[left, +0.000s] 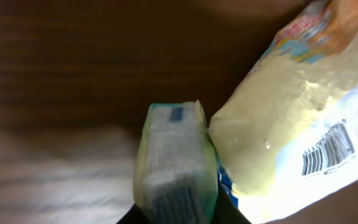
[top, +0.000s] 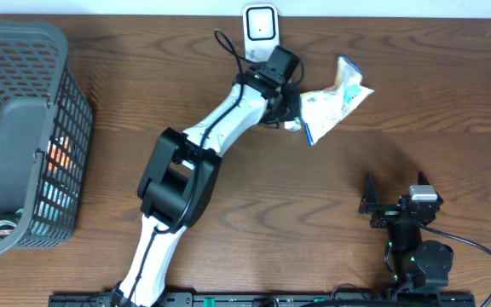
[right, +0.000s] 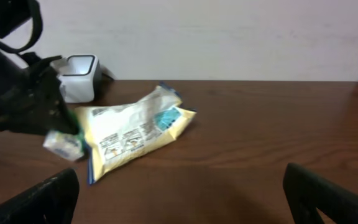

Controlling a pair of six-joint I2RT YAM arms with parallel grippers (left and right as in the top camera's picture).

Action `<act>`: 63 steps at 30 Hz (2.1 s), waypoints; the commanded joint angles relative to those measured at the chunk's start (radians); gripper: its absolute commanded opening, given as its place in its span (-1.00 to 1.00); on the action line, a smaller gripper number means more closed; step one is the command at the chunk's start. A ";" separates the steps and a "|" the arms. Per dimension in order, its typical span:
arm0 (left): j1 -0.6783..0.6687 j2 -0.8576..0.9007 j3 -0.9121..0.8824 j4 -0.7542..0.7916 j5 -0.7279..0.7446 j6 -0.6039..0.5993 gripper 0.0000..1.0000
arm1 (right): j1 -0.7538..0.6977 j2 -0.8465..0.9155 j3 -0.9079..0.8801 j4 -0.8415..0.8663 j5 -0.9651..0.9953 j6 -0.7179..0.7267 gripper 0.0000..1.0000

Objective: Scan the item barcode
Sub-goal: 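Carry the small box to the scanner and release it beside the bag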

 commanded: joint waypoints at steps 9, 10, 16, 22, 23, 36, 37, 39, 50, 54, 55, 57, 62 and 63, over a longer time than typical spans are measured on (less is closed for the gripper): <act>0.017 0.009 0.011 0.158 -0.006 0.054 -0.85 | -0.005 -0.003 -0.001 -0.004 -0.003 0.003 0.99; 0.026 0.008 0.011 0.143 -0.006 0.061 -0.85 | -0.005 -0.003 -0.001 -0.004 -0.003 0.003 0.99; 0.088 0.001 0.011 0.012 -0.002 0.065 -0.84 | -0.005 -0.003 -0.001 -0.004 -0.003 0.003 0.99; 0.117 -0.018 0.012 -0.019 0.156 0.129 -0.84 | -0.005 -0.003 -0.001 -0.004 -0.003 0.003 0.99; 0.117 -0.023 0.012 -0.016 0.174 0.129 -0.84 | -0.005 -0.003 -0.001 -0.004 -0.003 0.003 0.98; 0.111 -0.044 0.013 0.033 0.295 0.128 -0.49 | -0.005 -0.003 -0.001 -0.004 -0.003 0.003 0.99; 0.110 -0.044 0.013 0.050 0.325 0.128 -0.48 | -0.005 -0.003 -0.001 -0.004 -0.003 0.003 0.98; 0.105 -0.044 0.013 0.083 0.387 0.127 -0.44 | -0.005 -0.003 -0.001 -0.004 -0.003 0.003 0.99; 0.120 -0.046 0.013 0.093 0.389 0.126 0.18 | -0.005 -0.003 -0.001 -0.004 -0.003 0.003 0.99; 0.143 -0.062 0.014 0.094 0.410 0.116 0.18 | -0.005 -0.003 -0.001 -0.004 -0.003 0.003 0.98; 0.150 -0.072 0.015 0.094 0.415 0.116 0.18 | -0.005 -0.003 -0.001 -0.004 -0.003 0.003 0.99; 0.166 -0.105 0.015 0.095 0.415 0.117 0.17 | -0.005 -0.003 -0.001 -0.004 -0.003 0.003 0.99; 0.219 -0.230 0.015 0.110 0.413 0.145 0.16 | -0.005 -0.003 -0.001 -0.004 -0.003 0.003 0.99; 0.232 -0.255 0.015 0.112 0.408 0.155 0.16 | -0.005 -0.003 -0.001 -0.004 -0.003 0.003 0.98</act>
